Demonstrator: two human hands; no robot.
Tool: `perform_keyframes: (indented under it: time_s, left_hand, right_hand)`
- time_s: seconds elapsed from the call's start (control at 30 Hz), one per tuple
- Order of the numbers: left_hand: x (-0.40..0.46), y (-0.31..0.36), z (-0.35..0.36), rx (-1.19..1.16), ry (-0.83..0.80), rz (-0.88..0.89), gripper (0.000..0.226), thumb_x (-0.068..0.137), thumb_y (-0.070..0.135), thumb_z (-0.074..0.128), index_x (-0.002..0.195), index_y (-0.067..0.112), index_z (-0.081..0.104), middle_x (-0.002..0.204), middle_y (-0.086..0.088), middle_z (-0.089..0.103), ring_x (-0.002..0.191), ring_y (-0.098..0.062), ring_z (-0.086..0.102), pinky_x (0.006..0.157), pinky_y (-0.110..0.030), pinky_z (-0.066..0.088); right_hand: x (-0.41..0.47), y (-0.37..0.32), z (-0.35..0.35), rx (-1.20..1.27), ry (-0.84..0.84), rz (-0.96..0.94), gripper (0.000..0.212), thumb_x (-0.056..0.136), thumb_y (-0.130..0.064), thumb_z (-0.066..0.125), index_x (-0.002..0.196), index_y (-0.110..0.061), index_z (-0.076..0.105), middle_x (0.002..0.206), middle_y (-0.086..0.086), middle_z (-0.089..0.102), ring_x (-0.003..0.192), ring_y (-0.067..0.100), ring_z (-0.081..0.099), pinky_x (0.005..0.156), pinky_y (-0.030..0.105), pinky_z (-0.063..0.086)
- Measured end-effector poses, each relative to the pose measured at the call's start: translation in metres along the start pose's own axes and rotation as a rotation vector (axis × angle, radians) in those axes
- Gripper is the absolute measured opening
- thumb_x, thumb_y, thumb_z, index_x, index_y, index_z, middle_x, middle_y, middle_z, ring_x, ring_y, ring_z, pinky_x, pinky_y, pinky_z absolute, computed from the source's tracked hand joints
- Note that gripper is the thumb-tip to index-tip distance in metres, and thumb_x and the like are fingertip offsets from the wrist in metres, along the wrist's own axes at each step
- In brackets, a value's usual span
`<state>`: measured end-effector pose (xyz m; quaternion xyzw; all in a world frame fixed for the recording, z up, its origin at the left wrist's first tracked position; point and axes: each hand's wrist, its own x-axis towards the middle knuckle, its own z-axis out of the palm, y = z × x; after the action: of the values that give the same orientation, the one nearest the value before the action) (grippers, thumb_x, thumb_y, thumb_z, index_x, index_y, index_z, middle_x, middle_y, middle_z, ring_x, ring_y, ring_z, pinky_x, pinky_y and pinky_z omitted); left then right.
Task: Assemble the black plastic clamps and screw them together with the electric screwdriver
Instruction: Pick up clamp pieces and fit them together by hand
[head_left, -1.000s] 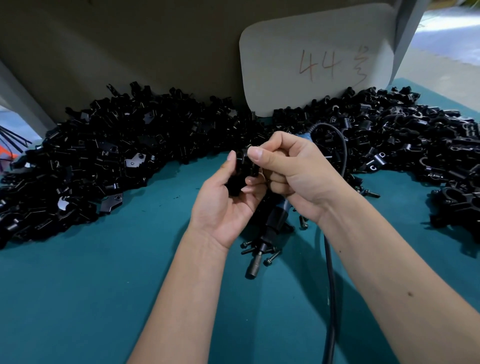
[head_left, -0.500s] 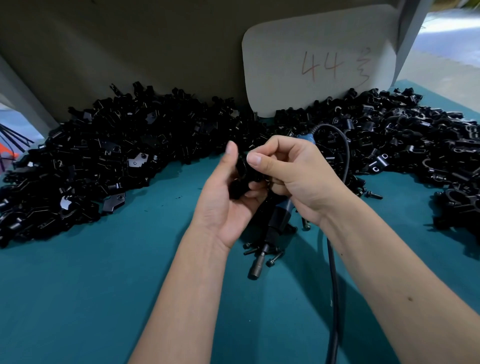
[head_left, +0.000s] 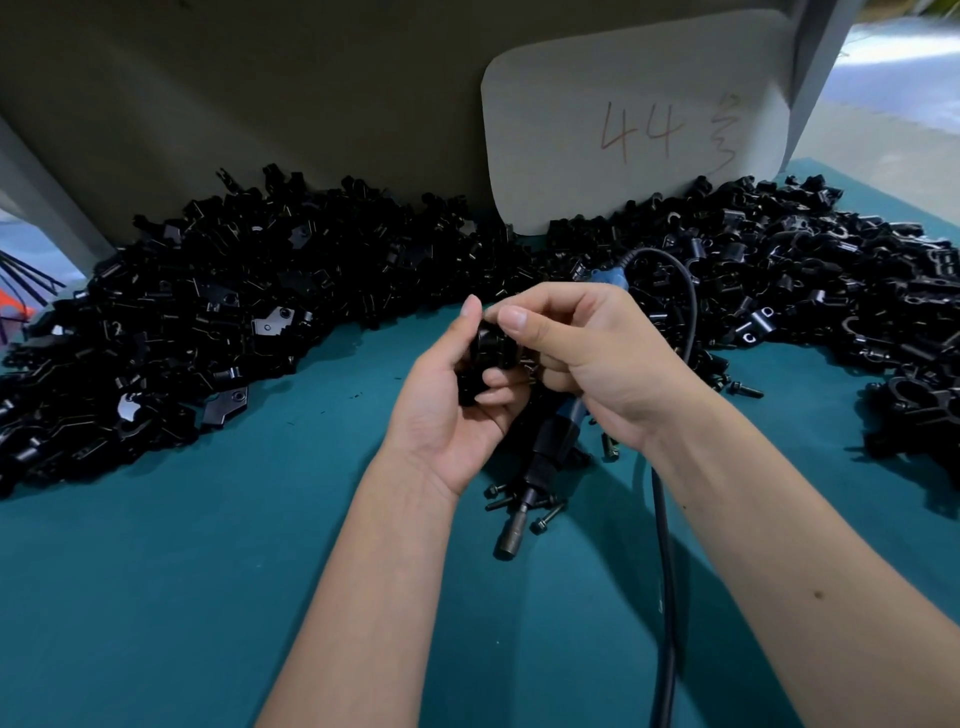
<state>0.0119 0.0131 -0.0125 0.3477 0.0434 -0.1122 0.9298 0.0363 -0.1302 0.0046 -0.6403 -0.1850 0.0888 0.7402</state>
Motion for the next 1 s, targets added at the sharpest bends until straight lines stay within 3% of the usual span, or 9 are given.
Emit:
perform_keyframes:
  time_s: [0.17, 0.3, 0.43, 0.53, 0.67, 0.8, 1.0]
  left_hand:
    - [0.0, 0.001, 0.0, -0.031, 0.03, -0.017, 0.019, 0.087, 0.03, 0.07, 0.078, 0.014, 0.071, 0.078, 0.0, 0.059, 0.054, -0.005, 0.039, 0.039, -0.011, 0.03]
    - [0.001, 0.0, 0.0, -0.01, 0.107, -0.011, 0.017, 0.082, 0.029, 0.072, 0.086, 0.013, 0.066, 0.076, 0.0, 0.057, 0.054, -0.007, 0.04, 0.04, -0.013, 0.031]
    - [0.002, 0.0, -0.001, -0.008, 0.137, -0.004, 0.017, 0.081, 0.027, 0.075, 0.083, 0.011, 0.074, 0.078, -0.003, 0.064, 0.056, -0.008, 0.043, 0.041, -0.013, 0.033]
    - [0.002, 0.001, -0.002, 0.025, 0.122, 0.003, 0.021, 0.084, 0.029, 0.075, 0.074, 0.011, 0.078, 0.079, -0.002, 0.063, 0.057, -0.007, 0.043, 0.043, -0.013, 0.034]
    - [0.002, 0.002, -0.001, 0.031, 0.156, 0.009, 0.025, 0.093, 0.029, 0.074, 0.076, 0.011, 0.078, 0.077, 0.0, 0.065, 0.055, -0.007, 0.044, 0.042, -0.013, 0.034]
    - [-0.001, 0.002, 0.002, 0.058, 0.146, -0.01, 0.034, 0.096, 0.036, 0.07, 0.071, 0.016, 0.08, 0.074, -0.001, 0.066, 0.054, -0.006, 0.047, 0.043, -0.012, 0.037]
    - [-0.003, 0.004, 0.002, 0.056, 0.083, -0.051, 0.04, 0.101, 0.039, 0.063, 0.084, 0.006, 0.078, 0.08, -0.01, 0.066, 0.056, -0.007, 0.05, 0.045, -0.013, 0.04]
  right_hand:
    - [0.001, 0.0, -0.008, -0.007, -0.11, 0.015, 0.022, 0.106, -0.008, 0.056, 0.107, -0.009, 0.079, 0.057, -0.006, 0.037, 0.052, 0.009, 0.021, 0.049, 0.025, 0.018]
    - [0.001, 0.001, -0.009, -0.012, -0.113, 0.046, 0.028, 0.108, -0.007, 0.051, 0.11, -0.008, 0.078, 0.06, -0.002, 0.032, 0.053, 0.01, 0.02, 0.049, 0.026, 0.017]
    - [0.002, 0.003, -0.004, 0.039, -0.024, 0.066, 0.022, 0.108, -0.009, 0.053, 0.111, -0.01, 0.075, 0.06, -0.006, 0.042, 0.049, 0.008, 0.024, 0.045, 0.022, 0.02]
    - [0.003, 0.006, -0.001, -0.029, 0.058, 0.018, 0.01, 0.102, -0.016, 0.066, 0.098, -0.01, 0.073, 0.059, -0.012, 0.049, 0.045, 0.005, 0.031, 0.043, 0.02, 0.025]
    - [0.003, 0.008, -0.003, -0.067, 0.095, -0.05, 0.009, 0.099, -0.01, 0.07, 0.093, -0.008, 0.076, 0.056, -0.016, 0.054, 0.042, 0.001, 0.042, 0.043, 0.012, 0.033]
    - [0.004, 0.008, -0.008, -0.065, 0.029, 0.001, 0.02, 0.105, -0.011, 0.061, 0.102, -0.014, 0.08, 0.053, -0.013, 0.047, 0.045, 0.006, 0.028, 0.044, 0.021, 0.025]
    - [0.004, 0.005, -0.012, 0.01, 0.042, 0.079, 0.018, 0.102, -0.014, 0.065, 0.1, -0.015, 0.083, 0.067, -0.001, 0.056, 0.047, 0.005, 0.031, 0.045, 0.017, 0.03]
